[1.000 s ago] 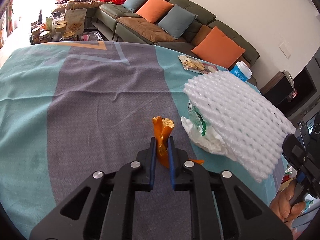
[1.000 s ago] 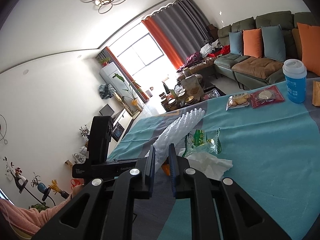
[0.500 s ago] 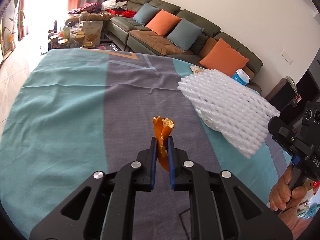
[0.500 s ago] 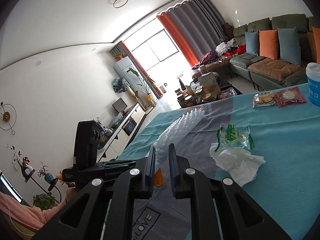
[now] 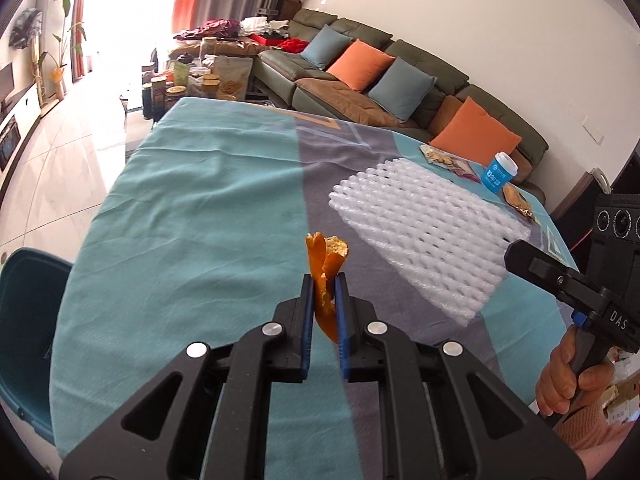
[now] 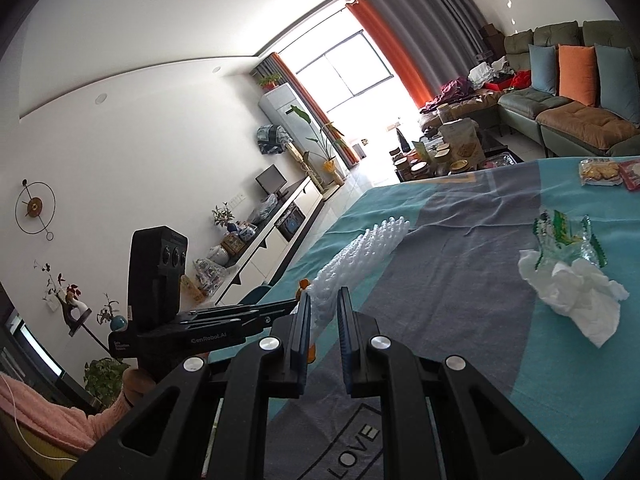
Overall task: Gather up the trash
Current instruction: 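Carry the orange peel and foam net toward the teal bin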
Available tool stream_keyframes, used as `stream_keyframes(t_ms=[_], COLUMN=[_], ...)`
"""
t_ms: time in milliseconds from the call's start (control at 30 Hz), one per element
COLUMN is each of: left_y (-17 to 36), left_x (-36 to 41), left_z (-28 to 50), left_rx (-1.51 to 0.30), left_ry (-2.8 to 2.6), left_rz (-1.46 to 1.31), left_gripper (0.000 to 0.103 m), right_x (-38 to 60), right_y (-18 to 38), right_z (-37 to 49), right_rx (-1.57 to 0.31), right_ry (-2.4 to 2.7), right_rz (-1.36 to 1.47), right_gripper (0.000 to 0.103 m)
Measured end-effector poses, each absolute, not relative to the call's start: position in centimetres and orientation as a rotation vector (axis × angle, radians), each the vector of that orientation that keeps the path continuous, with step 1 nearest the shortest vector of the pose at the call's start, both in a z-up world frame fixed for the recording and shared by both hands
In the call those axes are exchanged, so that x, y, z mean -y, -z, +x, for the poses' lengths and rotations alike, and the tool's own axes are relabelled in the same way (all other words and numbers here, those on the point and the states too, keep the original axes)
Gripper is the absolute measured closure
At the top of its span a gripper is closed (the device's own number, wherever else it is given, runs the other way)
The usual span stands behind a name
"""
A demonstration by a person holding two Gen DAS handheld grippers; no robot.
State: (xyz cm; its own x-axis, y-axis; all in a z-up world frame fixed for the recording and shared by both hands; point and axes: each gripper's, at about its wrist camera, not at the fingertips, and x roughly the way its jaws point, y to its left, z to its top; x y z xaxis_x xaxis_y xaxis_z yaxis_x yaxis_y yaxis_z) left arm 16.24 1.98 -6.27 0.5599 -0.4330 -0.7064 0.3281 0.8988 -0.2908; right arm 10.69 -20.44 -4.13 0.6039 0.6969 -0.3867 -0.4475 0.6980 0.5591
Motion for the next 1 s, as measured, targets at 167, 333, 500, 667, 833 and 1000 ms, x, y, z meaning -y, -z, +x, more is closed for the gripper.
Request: stream_keyframes(t_ms=[167, 333, 500, 667, 833, 1000], left_y=[6.1, 5.8, 5.6, 5.4, 5.2, 4.9], left_x=[-4.2, -6.0, -7.9, -10.0, -11.8, -13.6], left_z=[14.8, 13.7, 12.7, 11.9, 11.2, 10.6], left_rx=[-0.86, -0.849, -0.84, -0.833, -0.827, -0.815], left_ry=[0.414, 0.379, 0.348, 0.314, 0.28, 0.243], left_rz=[-0.139, -0.147, -0.156, -0.169, -0.184, -0.2], left_gripper=[0.092, 0.092, 0.092, 0.092, 0.092, 0.092], right_x=[18.5, 16.7, 15.1, 13.6, 12.2, 10.3], right_y=[4.2, 4.2, 4.2, 4.1, 4.2, 4.0], right_z=[11.2, 11.3, 11.5, 11.9, 12.1, 12.6], right_rx=[-0.645, -0.66, -0.669, -0.679, -0.693, -0.703], right_ry=[-0.732, -0.768, -0.804, -0.841, -0.879, -0.922], right_rz=[0.418, 0.406, 0.395, 0.381, 0.368, 0.352], right_gripper=[0.091, 0.091, 0.091, 0.091, 0.091, 0.091])
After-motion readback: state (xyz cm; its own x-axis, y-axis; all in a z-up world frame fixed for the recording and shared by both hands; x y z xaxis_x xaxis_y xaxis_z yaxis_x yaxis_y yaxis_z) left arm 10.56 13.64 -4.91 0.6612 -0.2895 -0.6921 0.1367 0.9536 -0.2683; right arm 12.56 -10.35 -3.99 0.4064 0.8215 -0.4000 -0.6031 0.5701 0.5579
